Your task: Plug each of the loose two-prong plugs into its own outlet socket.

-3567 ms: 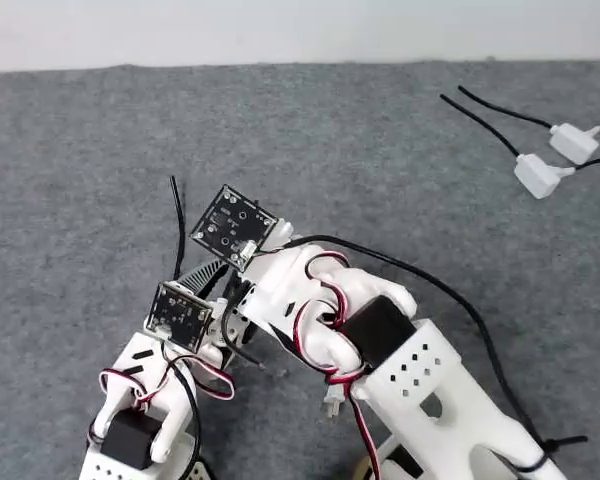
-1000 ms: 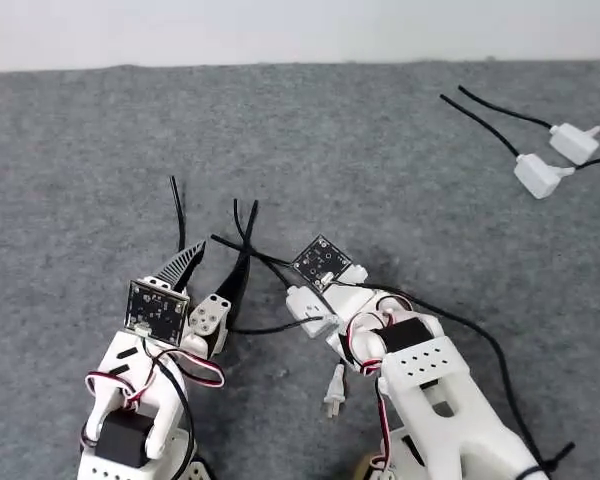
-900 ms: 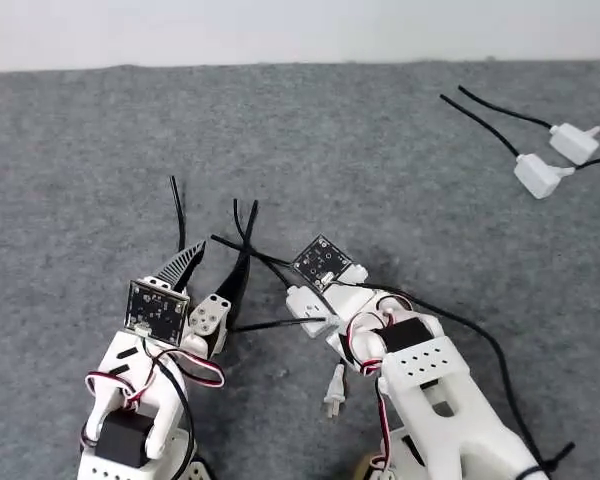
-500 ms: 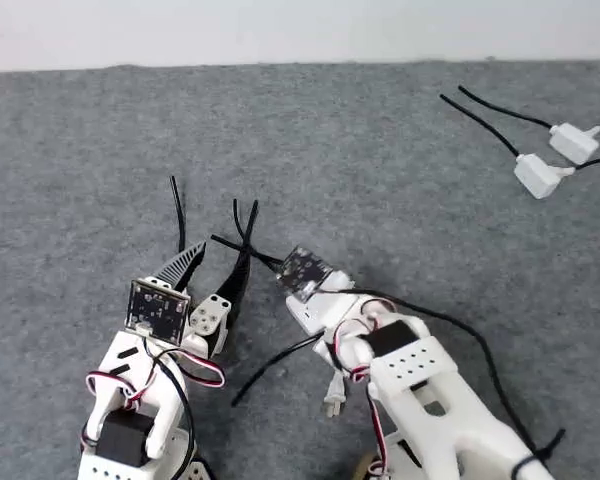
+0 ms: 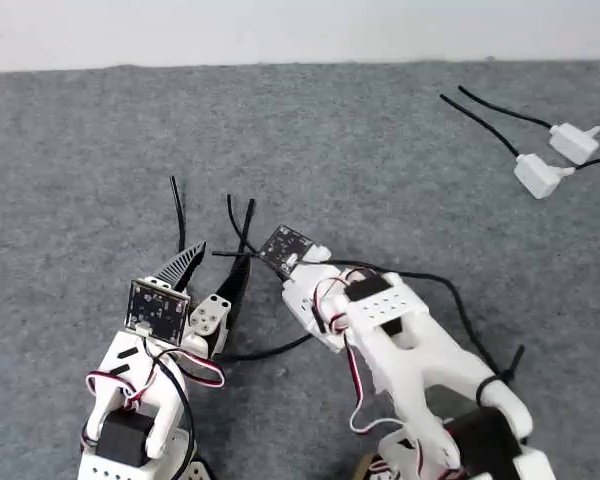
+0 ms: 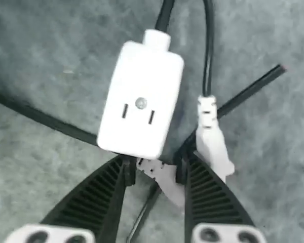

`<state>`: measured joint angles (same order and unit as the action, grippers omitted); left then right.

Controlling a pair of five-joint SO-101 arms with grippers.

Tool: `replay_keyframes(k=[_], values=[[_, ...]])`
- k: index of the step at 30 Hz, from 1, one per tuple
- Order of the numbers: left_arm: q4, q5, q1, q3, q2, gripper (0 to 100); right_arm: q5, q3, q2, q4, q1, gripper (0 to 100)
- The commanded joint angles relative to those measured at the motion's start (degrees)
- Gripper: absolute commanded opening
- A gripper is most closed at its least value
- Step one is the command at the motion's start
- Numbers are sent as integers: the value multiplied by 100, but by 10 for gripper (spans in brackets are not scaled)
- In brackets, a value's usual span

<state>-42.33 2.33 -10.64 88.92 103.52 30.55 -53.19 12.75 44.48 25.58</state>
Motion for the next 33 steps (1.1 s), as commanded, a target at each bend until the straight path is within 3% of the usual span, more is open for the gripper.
replay_keyframes(k=[1,6,19,24,33], values=[[158,9,26,-40,79,192,404,44,-163,198,-453,125],[158,9,26,-40,79,192,668,70,-145,330,-743,125],[158,9,26,-31,79,192,1521,554,936,2009,-769,125],[158,9,26,-31,79,192,1960,387,927,2053,-963,125],[158,9,26,-31,79,192,1987,352,277,1622,-989,125]])
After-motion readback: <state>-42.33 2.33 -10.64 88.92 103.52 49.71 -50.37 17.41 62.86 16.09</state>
